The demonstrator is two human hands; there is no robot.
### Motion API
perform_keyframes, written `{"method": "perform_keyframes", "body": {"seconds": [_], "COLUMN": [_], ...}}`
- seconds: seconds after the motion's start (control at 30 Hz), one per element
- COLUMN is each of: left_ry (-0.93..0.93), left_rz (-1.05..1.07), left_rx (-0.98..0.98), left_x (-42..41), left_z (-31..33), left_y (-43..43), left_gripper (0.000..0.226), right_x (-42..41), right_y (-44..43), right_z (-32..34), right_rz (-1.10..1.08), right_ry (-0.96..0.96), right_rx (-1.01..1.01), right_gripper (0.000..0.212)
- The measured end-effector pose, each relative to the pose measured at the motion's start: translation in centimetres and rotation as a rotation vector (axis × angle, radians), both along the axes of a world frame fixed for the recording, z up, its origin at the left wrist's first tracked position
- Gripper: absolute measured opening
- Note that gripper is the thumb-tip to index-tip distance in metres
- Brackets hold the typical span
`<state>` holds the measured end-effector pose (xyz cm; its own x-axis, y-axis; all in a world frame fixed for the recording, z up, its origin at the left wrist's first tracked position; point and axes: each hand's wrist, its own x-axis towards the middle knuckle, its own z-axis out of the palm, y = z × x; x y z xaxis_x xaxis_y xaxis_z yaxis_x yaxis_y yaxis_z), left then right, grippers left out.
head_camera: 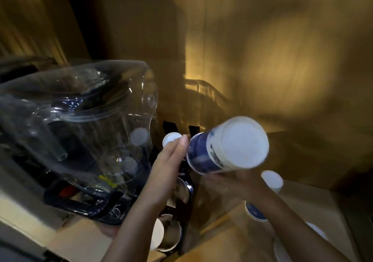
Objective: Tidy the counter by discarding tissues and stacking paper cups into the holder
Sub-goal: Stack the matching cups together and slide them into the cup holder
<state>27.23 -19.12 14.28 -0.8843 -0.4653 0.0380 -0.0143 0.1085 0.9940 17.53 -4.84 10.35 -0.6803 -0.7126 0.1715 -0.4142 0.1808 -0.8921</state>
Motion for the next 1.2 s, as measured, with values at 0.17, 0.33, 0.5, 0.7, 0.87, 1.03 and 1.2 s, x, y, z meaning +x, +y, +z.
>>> {"method": "perform_keyframes", "body": {"seconds": [0.17,0.33,0.5,0.7,0.87,1.03,1.2], "left_ry": [0.101,0.076,0.074,0.010,0.044,-0.065,-0.077], "left_rz": [0.142,0.144,0.227,0.183,0.262,0.301,0.359], "left_rx": [0.026,0.045,0.138,0.218,-0.035,-0.443,-0.673], "left_x": [0.2,-0.4,-0.9,-2.0,-2.1,-2.8,-3.3], "left_z": [1.0,1.1,0.4,-1.2,-3.3,-4.2,-4.8], "left_y": [-2.8,-4.0,-4.9,-5.2,-5.4,-5.4,-5.0], "left_gripper": [0.076,0.084,0.085,0.069,0.043,0.028,0.027], "right_x": [-1.9,-2.9,-3.4,-4.2,-3.7,-3.4,-3.6], "right_y": [-3.7,-6.8,-8.7,-9.8,-9.9,-9.5,-10.2], "right_z": [1.0,0.6,0.1,-1.2,-2.3,-2.0,-1.2], "right_rz": [-0.102,-0.111,-0.080,-0.075,-0.070,-0.070,-0.069], "right_ry": [0.127,0.227,0.329,0.323,0.349,0.261,0.372], "right_rx": [-0.033,0.033,0.078,0.143,0.087,0.097,0.212], "right_gripper": [0.084,0.073,0.071,0.093,0.090,0.074,0.048]}}
